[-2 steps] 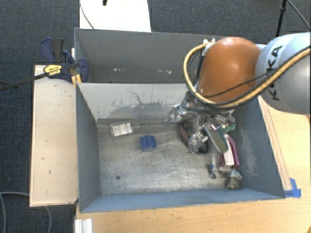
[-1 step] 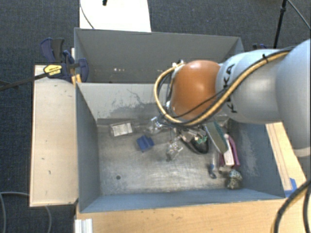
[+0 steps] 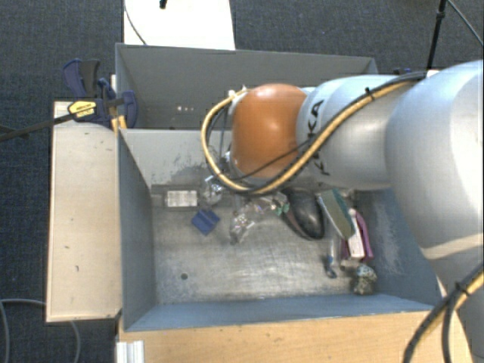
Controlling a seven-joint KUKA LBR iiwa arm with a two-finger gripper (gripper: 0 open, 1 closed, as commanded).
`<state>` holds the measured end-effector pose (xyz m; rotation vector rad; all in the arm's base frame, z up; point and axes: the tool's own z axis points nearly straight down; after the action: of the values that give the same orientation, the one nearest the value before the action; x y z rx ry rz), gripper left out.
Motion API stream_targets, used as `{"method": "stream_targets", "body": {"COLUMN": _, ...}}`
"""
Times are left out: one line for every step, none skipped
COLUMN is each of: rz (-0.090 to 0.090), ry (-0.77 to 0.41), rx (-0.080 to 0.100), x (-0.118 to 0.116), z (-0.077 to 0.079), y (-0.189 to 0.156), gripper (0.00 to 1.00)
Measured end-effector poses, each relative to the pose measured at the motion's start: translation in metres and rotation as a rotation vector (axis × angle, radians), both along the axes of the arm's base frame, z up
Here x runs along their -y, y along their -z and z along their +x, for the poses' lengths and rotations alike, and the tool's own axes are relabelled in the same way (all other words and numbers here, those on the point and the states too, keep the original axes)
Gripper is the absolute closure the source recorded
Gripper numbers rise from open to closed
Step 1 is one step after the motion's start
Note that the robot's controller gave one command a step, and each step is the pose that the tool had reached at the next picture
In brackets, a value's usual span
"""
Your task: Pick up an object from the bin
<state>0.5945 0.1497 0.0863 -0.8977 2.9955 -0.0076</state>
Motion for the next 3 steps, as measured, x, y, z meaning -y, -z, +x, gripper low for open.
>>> {"method": "stream_targets", "body": {"rz": 0.003, "ry": 0.326, "rx": -0.007, "x": -0.034, "z": -0.004, "y": 0.0, "gripper": 0.0}}
{"method": "stream_targets", "body": {"rz": 0.007, "ry": 0.308, "rx": -0.003, "x": -0.032, "z": -0.005, "y": 0.0, "gripper": 0.0}}
{"method": "stream_targets", "body": {"rz": 0.003, "ry": 0.341, "rx": 0.002, "x": -0.042, "z": -0.006, "y": 0.001, "gripper": 0.0}}
